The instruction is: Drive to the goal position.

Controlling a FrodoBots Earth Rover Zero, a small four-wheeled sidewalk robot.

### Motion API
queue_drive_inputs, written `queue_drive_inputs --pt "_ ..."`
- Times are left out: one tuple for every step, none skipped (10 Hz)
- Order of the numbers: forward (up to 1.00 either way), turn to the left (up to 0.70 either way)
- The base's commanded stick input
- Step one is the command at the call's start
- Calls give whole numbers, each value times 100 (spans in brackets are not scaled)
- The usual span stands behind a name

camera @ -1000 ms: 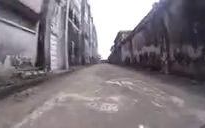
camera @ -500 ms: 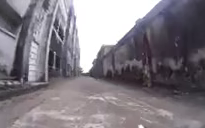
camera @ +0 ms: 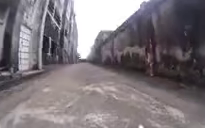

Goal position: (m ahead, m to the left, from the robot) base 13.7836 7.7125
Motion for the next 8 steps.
queue_drive_inputs --pt "50 0" --pt "50 0" --pt "50 0" --pt "50 0" --pt "50 0" --pt "50 0" --pt "50 0" --pt "50 0"
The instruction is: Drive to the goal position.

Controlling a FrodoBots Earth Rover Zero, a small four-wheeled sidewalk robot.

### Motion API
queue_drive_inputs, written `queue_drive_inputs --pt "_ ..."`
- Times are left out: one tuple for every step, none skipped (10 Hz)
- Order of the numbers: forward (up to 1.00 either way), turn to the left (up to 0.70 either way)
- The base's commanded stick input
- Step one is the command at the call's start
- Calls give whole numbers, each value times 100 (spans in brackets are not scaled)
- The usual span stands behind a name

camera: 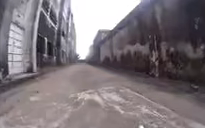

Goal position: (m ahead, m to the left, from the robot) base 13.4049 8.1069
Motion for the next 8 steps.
queue_drive_inputs --pt "50 0" --pt "50 0" --pt "50 0" --pt "50 0" --pt "50 0" --pt "50 0" --pt "50 0" --pt "50 0"
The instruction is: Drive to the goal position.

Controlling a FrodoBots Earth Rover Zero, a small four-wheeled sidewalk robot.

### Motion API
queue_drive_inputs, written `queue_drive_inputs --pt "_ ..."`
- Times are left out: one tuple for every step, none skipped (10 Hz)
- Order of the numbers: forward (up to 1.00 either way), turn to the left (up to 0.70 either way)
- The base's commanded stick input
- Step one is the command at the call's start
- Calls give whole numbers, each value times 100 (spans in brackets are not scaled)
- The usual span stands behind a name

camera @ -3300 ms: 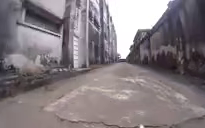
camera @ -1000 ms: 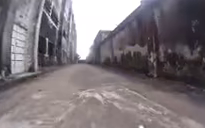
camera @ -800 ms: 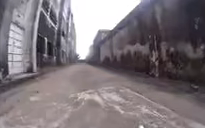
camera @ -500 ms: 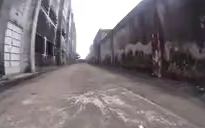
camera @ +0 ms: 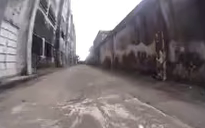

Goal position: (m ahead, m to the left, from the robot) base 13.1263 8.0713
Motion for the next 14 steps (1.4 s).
queue_drive_inputs --pt "50 0" --pt "50 0" --pt "50 0" --pt "50 0" --pt "50 0" --pt "50 0" --pt "50 0" --pt "50 25" --pt "50 50" --pt "50 50" --pt "50 0" --pt "50 0" --pt "50 0" --pt "50 0"
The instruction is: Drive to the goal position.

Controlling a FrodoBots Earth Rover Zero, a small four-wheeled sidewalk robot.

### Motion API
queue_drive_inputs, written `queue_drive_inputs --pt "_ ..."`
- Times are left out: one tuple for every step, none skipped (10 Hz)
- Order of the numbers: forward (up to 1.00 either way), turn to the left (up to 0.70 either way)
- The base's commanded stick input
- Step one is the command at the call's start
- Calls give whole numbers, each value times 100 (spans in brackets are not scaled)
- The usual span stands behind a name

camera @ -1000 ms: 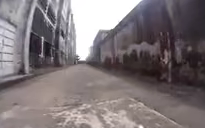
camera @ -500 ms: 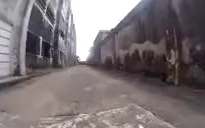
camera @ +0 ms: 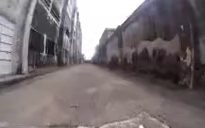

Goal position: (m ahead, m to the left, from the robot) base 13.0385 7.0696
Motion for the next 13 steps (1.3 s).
queue_drive_inputs --pt "50 0" --pt "50 0" --pt "50 0" --pt "50 0" --pt "50 0" --pt "50 0" --pt "50 0" --pt "50 0" --pt "50 0" --pt "50 0" --pt "50 0" --pt "50 0" --pt "50 0"
